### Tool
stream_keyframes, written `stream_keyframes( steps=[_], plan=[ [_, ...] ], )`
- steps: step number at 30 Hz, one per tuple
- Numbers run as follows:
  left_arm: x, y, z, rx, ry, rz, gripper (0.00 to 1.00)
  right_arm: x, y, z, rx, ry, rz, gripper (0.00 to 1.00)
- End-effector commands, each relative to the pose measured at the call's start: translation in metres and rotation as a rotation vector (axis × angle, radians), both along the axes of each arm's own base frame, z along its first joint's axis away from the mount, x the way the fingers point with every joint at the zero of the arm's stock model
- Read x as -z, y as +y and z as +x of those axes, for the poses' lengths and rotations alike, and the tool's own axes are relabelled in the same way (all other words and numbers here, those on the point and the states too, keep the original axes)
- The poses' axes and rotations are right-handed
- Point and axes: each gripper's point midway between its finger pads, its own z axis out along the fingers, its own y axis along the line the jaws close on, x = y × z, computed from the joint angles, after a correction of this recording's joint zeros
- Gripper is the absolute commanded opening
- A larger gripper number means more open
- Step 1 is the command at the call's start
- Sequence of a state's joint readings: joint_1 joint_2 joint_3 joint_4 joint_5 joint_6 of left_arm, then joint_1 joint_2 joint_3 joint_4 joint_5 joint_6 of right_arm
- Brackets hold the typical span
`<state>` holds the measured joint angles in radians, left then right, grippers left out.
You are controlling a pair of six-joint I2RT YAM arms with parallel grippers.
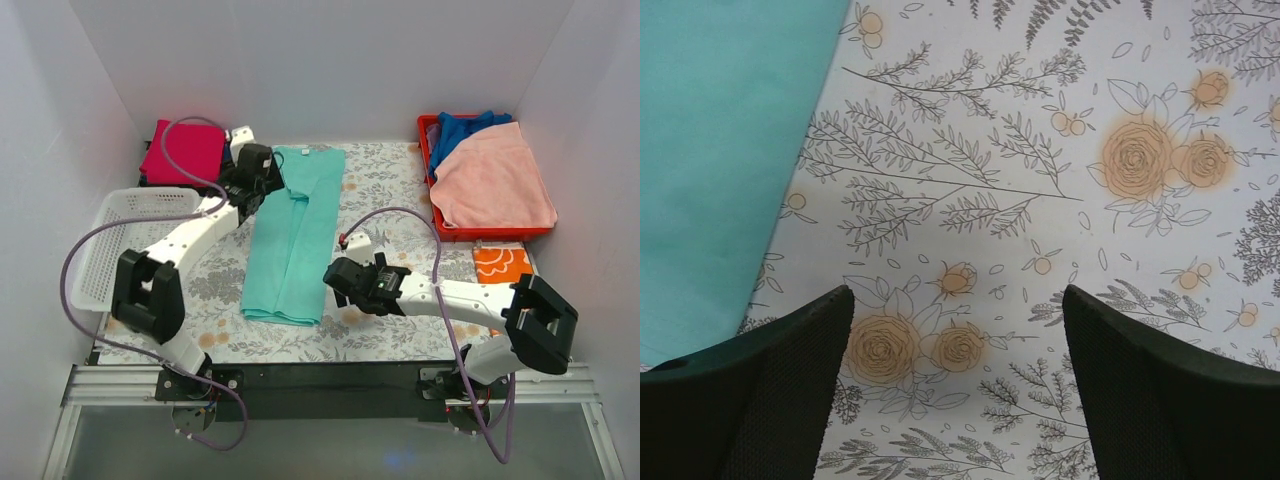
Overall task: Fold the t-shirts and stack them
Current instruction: Rotate the tshirt 90 degrees
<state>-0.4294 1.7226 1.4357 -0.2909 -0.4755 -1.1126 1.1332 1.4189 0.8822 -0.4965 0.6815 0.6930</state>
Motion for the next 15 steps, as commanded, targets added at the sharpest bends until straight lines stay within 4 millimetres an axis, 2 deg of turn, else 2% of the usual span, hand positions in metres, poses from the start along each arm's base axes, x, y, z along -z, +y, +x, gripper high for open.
stream_keyframes(
  steps=[1,2,3,9,10,13,15],
  plan=[
    [0.059,0.032,-0.081,-0.084,0.166,-0.05,0.69,-0.014,0.044,0.009,-0.049,-0.001,0.121,0.84],
    [0.05,0.033,-0.092,-0.068,0.145,-0.073,0.69,-0.016,0.055,0.01,-0.081,-0.012,0.152,0.83],
    [0.065,0.038,-0.106,-0.066,0.18,-0.066,0.69,-0.015,0.06,0.009,-0.097,-0.006,0.169,0.81],
    [0.086,0.044,-0.15,-0.068,0.288,-0.092,0.69,-0.006,0.091,0.005,-0.14,0.041,0.271,0.78],
    [0.095,0.046,-0.158,-0.08,0.317,-0.098,0.69,0.004,0.097,0.002,-0.154,0.073,0.269,0.78],
    [0.108,0.047,-0.175,-0.092,0.399,-0.111,0.69,0.016,0.113,-0.006,-0.197,0.129,0.309,0.77],
    [0.12,0.046,-0.185,-0.073,0.446,-0.108,0.69,0.021,0.117,-0.009,-0.202,0.152,0.32,0.77]
  ],
)
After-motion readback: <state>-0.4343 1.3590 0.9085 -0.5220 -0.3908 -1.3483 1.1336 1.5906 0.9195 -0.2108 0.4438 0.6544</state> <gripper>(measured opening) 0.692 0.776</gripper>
